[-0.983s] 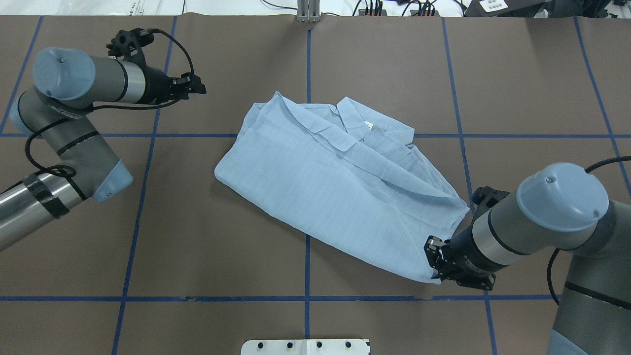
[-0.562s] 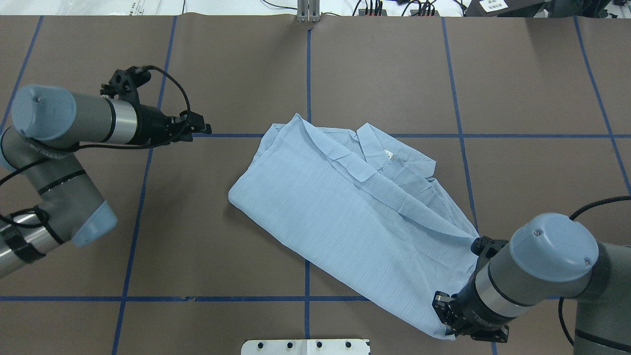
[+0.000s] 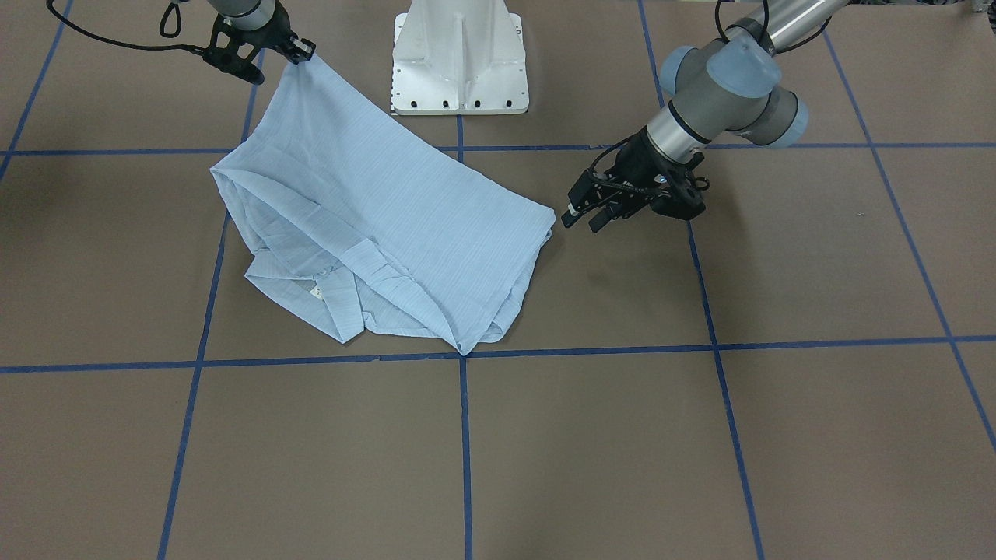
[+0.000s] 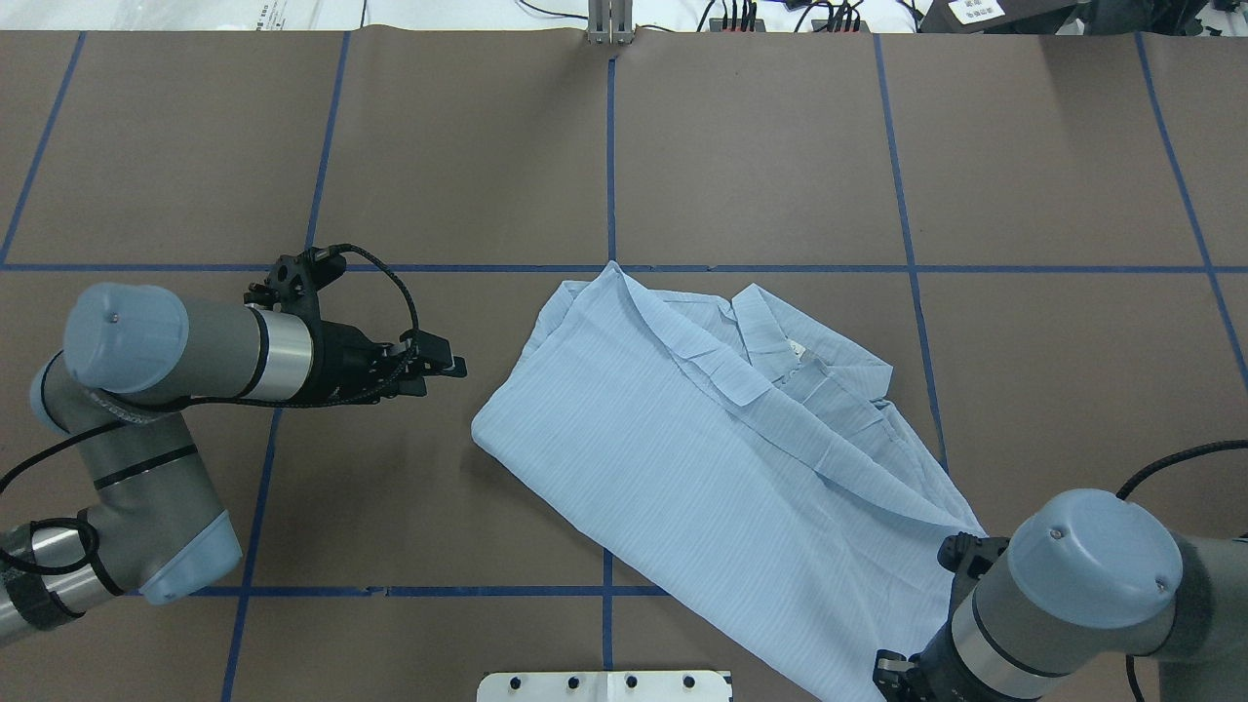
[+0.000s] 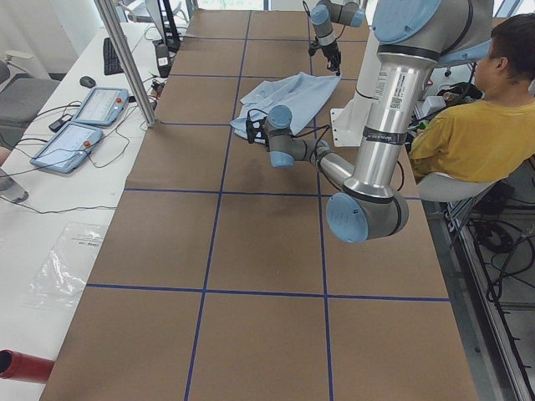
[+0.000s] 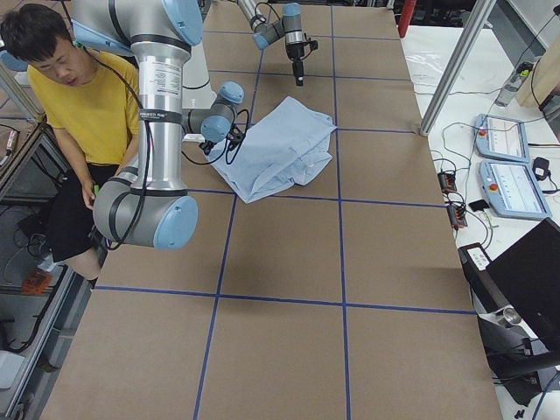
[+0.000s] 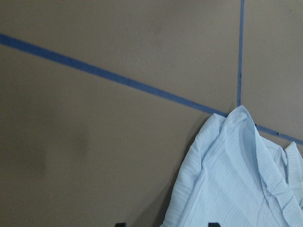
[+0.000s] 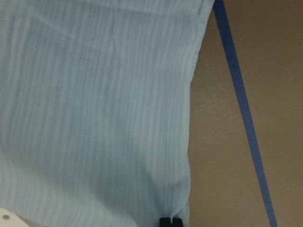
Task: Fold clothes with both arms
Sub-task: 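Drag the folded shirt toward the robot with the right gripper while the left gripper withdraws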
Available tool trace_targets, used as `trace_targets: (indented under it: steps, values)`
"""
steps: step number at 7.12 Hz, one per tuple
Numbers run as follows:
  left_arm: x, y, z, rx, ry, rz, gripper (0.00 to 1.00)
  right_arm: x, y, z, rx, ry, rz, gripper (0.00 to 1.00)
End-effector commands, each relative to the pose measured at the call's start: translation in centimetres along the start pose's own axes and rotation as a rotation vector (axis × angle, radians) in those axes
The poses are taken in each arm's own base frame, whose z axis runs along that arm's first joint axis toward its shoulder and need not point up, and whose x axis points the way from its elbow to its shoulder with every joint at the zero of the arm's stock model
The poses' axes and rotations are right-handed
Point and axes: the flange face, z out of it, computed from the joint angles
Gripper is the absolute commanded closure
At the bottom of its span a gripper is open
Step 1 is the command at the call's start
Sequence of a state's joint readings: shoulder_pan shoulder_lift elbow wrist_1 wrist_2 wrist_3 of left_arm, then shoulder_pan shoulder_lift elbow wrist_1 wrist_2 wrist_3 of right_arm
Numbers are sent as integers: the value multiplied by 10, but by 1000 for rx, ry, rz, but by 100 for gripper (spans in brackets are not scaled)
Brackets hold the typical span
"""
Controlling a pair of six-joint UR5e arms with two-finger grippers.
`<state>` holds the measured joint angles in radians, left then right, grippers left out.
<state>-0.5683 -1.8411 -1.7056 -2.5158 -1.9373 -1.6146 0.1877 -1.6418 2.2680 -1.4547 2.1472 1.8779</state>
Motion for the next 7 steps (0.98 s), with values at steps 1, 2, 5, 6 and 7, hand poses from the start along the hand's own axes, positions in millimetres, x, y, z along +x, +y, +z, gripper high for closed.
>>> trace_targets:
  steps: [1, 2, 5, 6, 7]
  values:
    - [-1, 22, 17, -43, -11, 3, 33, 1, 16, 11, -18, 19, 2, 1]
    - [-2, 32, 24, -63, -17, 6, 33, 1, 14, 8, -14, 14, 8, 0]
    - [7, 52, 39, -101, -10, 18, 38, -4, -10, -9, 26, -28, 53, 0]
    - [9, 52, 46, -104, -13, 18, 40, -2, -13, -7, 38, -24, 58, 0]
    - [13, 52, 51, -105, -12, 19, 44, -3, -12, -7, 37, -25, 55, 0]
